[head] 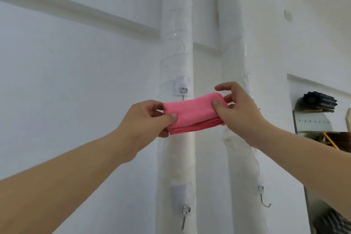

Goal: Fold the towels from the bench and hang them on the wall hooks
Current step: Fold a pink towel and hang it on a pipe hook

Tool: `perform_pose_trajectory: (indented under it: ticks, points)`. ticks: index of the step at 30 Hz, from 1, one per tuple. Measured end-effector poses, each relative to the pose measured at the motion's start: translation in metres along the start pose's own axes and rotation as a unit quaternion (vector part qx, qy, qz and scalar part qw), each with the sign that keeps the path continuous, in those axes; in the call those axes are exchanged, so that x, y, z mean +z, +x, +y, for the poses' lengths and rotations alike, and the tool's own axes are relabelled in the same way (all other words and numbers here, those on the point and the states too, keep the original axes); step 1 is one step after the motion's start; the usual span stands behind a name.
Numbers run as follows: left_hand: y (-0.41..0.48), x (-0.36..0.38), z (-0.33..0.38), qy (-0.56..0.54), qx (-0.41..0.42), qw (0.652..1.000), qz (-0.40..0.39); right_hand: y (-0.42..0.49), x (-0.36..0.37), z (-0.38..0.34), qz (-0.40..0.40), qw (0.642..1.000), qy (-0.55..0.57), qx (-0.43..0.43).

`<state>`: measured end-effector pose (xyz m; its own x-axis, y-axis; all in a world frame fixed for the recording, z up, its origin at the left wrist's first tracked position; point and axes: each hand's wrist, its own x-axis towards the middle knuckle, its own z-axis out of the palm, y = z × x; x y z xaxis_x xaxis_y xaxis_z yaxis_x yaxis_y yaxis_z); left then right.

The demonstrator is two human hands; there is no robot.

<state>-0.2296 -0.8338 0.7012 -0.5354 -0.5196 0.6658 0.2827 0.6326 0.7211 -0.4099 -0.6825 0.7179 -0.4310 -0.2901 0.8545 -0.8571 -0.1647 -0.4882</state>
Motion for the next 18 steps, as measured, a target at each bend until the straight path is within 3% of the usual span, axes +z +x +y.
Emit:
perform_pose_trajectory:
  ticks: [6, 14, 18]
  points:
    - [0.062, -0.007, 0.028, -0.012, 0.028, 0.998, 0.062, 0.07, 0.017, -0.007, 0.043, 0.997, 0.013, -0.068]
    - [0.09, 0.007, 0.01, -0.033, -0.03, 0.995, 0.092, 0.089, 0.039, 0.016, -0.011, 0.999, 0.037, 0.028]
    - [0.083, 0.009, 0.007, -0.014, -0.078, 0.996, 0.045, 0.085, 0.03, 0.013, -0.095, 0.993, 0.012, 0.071]
